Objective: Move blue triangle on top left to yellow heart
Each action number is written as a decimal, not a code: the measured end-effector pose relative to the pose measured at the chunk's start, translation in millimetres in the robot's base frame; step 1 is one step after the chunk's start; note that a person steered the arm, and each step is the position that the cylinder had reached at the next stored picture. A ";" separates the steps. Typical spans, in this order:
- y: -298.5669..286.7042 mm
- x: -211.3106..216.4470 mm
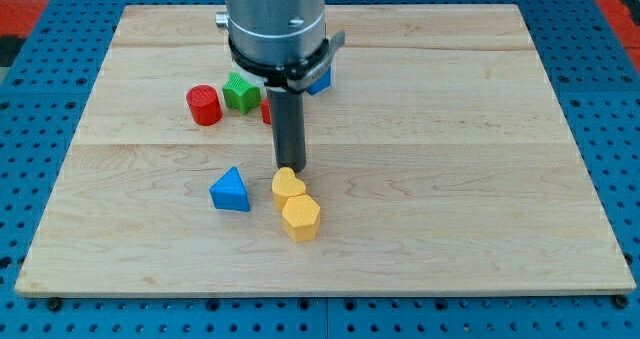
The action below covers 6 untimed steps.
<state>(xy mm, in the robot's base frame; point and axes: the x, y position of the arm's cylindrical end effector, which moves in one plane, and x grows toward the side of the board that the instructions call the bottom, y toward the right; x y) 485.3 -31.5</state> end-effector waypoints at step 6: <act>-82.5 19.8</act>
